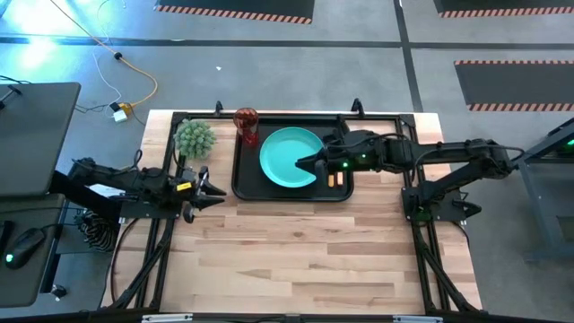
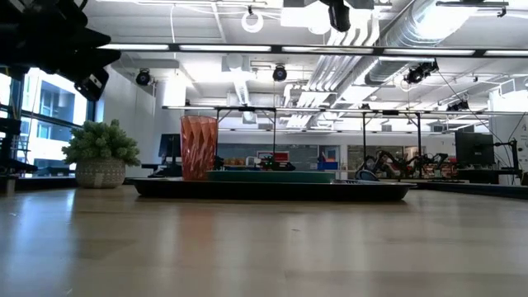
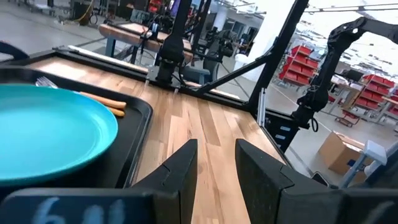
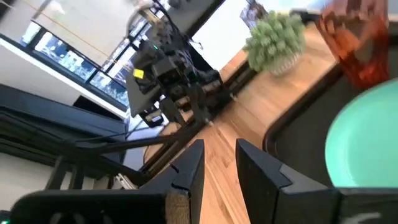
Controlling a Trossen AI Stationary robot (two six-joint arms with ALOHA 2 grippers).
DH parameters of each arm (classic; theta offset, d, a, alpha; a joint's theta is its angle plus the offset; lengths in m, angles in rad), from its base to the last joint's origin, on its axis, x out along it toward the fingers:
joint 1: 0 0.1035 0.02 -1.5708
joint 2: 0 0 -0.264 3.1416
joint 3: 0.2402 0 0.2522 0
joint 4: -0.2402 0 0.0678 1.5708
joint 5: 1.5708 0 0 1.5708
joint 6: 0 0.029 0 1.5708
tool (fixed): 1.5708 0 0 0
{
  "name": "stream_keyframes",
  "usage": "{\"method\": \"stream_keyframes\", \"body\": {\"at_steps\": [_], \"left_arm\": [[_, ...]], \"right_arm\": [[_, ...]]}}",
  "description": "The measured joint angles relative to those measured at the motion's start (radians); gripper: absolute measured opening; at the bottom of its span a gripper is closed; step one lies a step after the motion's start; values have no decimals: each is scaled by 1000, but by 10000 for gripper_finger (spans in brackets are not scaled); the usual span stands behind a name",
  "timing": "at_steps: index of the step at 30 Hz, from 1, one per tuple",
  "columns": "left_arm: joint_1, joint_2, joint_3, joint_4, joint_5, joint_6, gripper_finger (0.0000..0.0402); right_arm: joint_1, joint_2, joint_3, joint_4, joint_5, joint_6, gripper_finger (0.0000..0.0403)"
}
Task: Pick and place plate/cup/fork/spoon on tray
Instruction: Return to Home Position
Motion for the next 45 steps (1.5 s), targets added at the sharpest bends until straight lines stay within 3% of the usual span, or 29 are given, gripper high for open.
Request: {"method": "stream_keyframes", "body": {"at_steps": [6, 14, 18, 23, 29, 35, 40, 45], "left_arm": [[0, -61, -53, 20, -51, 64, 99], [1, -89, -66, 53, -63, 93, 99], [1, -89, -66, 43, -60, 110, 99], [1, -89, -66, 42, -61, 111, 99], [1, -89, -66, 42, -63, 111, 99], [1, -89, -66, 42, -63, 110, 99], [1, -89, -66, 42, -63, 102, 99], [1, -89, -66, 42, -63, 102, 99]], "right_arm": [[0, -83, 0, 117, 26, -166, 83], [15, -344, 0, 118, 49, -449, 83], [46, -466, 0, 1, 162, -560, 83], [61, -577, 0, -289, 367, -519, 83], [63, -602, -15, -474, 367, -440, 83], [62, -690, -317, -234, 342, -456, 83], [61, -808, -578, 57, 237, -437, 83], [62, -920, -757, 205, 145, -425, 83]]}}
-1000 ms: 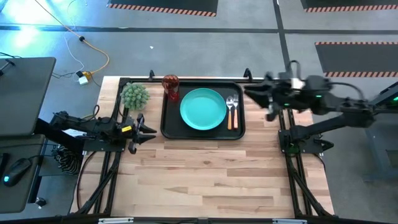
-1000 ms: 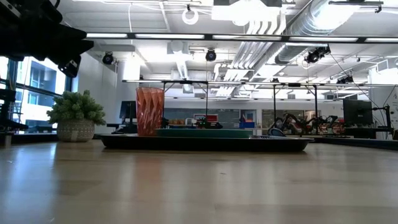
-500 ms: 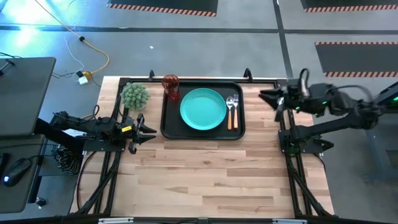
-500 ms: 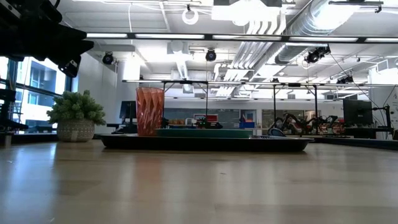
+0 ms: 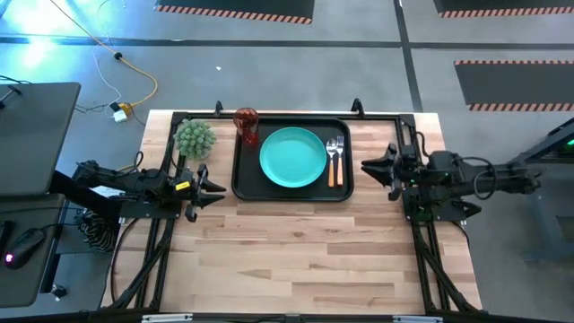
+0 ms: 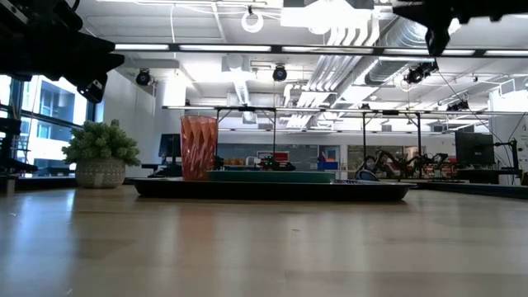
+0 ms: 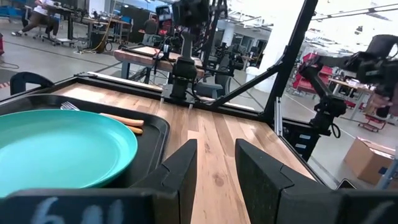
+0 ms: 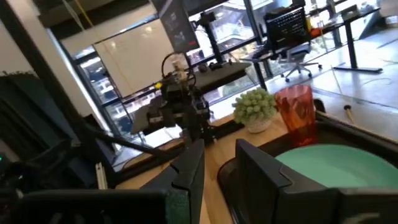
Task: Pick and place plate/cup/fork/spoon on tray
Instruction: Return to Home Position
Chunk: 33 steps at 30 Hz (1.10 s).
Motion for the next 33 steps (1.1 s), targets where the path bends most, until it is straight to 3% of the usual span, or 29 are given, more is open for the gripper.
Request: {"method": "stream_keyframes", "body": {"at_steps": [5, 15, 33], "left_arm": [[0, 0, 0, 0, -2, 19, 99], [0, 0, 0, 0, -4, 338, 99], [0, 6, 1, 2, -7, 358, 99]], "right_arm": [[0, -124, -113, 2, -8, -3, 83], [0, -405, -308, -24, -9, 21, 83], [-1, -400, -406, -51, -35, 42, 83]]}}
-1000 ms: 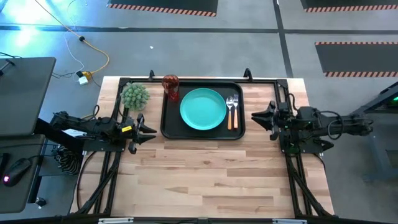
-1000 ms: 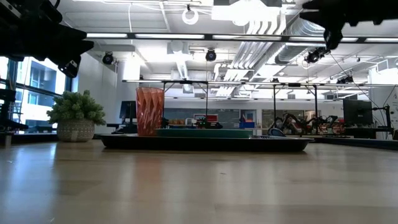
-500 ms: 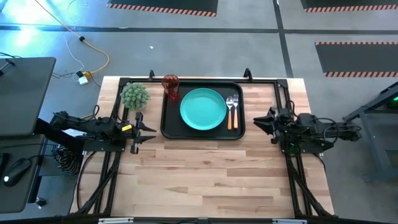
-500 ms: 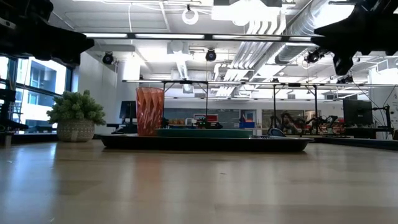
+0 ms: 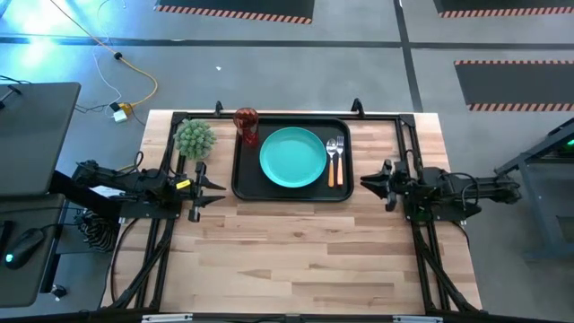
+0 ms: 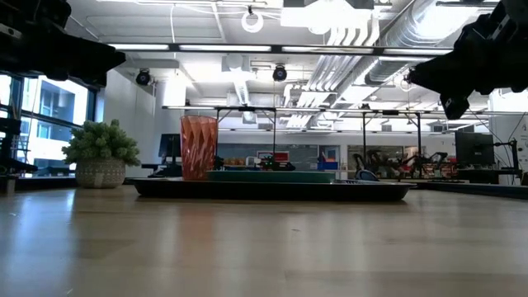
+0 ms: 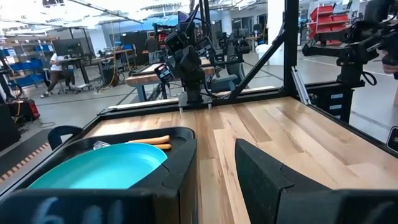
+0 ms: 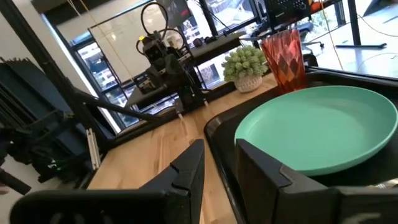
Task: Pick and place plate/cup/fork/spoon on tray
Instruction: Return to Home Position
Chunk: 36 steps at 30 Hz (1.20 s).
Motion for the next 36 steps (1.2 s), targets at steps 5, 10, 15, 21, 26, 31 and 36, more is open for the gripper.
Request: {"method": "stream_keyframes", "body": {"at_steps": [5, 10, 15, 21, 26, 31, 36], "left_arm": [[0, 0, 0, 0, 0, 0, 99], [0, 0, 0, 0, 0, 0, 99], [0, 0, 0, 0, 0, -1, 99], [0, 0, 0, 0, 0, 0, 99], [0, 0, 0, 0, 0, -1, 99], [0, 0, 0, 0, 0, 0, 99], [0, 0, 0, 0, 0, 0, 99]], "right_arm": [[-9, 1, 0, 0, 3, 34, 83], [-9, 1, 0, -1, -3, 18, 83], [-9, 1, 0, -1, -4, 34, 83], [-9, 1, 0, -2, -4, 34, 83], [-9, 1, 0, -2, -5, 34, 83], [-9, 1, 0, -2, -5, 34, 83], [-9, 1, 0, -2, -5, 34, 83]]}}
